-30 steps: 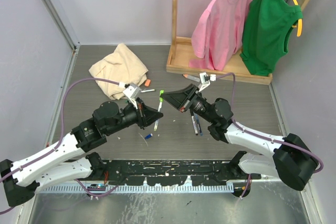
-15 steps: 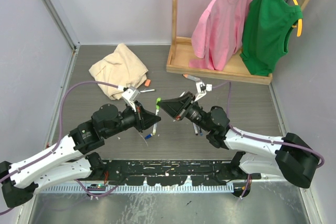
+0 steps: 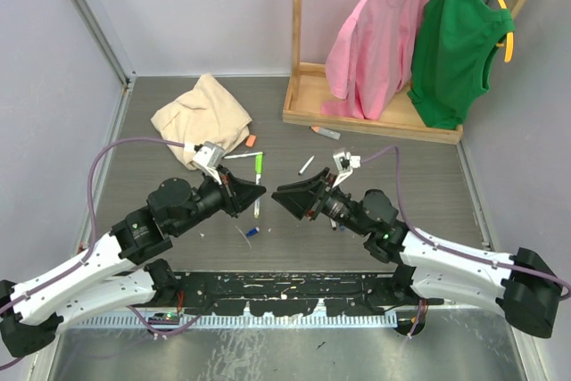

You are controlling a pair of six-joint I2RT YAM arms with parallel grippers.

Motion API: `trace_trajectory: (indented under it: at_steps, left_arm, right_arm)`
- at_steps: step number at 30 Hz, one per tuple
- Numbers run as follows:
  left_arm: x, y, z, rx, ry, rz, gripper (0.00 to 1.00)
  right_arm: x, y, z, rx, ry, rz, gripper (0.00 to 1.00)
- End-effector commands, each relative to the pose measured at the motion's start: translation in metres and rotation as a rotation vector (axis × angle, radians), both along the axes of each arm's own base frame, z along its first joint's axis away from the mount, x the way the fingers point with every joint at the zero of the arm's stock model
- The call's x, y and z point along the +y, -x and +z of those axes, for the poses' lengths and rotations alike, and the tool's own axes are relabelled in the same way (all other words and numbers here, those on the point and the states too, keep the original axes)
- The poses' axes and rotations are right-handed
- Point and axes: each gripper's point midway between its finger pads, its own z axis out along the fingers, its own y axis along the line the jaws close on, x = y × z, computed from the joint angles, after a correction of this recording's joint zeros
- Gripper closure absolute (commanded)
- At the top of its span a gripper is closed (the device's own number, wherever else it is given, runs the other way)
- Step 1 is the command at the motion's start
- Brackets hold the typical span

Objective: Insert the pens into the pen caps
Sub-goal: Insert the pen cap onto the pen, then press the pen cap onto the pen.

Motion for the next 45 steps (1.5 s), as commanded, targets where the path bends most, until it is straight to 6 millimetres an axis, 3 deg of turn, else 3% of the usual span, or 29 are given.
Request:
trace_trajectory:
  at_steps: [1,5,10,15,24,45]
  left_arm:
    - [0.014,-0.011,0.04,-0.108,0.057,0.078,1.0]
    - [0.017,-0.011,0.036,-0.117,0.029,0.078,1.0]
    - [0.014,-0.008,0.033,-0.111,0.026,0.054,1.0]
    - [0.006,-0.003,0.028,-0.085,0.02,0.012,1.0]
    - [-0.013,0.004,0.024,-0.042,0.035,-0.074,1.0]
    - [-0.024,0.005,0.026,-0.05,0.055,-0.11,1.0]
  right_arm:
    - [-0.016,-0.006,0.005,-0.042,0.059,-0.09,0.52]
    - [-0.029,-0.02,0.015,-0.032,0.119,-0.184,0.49]
    - [-0.03,-0.039,0.033,-0.032,0.215,-0.22,0.46]
    - [-0.024,-0.058,0.056,-0.005,0.154,-0.082,0.45]
    - [-0.006,-0.057,0.098,-0.068,0.056,0.05,0.45]
    - [0.016,-0.049,0.062,-0.001,0.093,0.142,0.55]
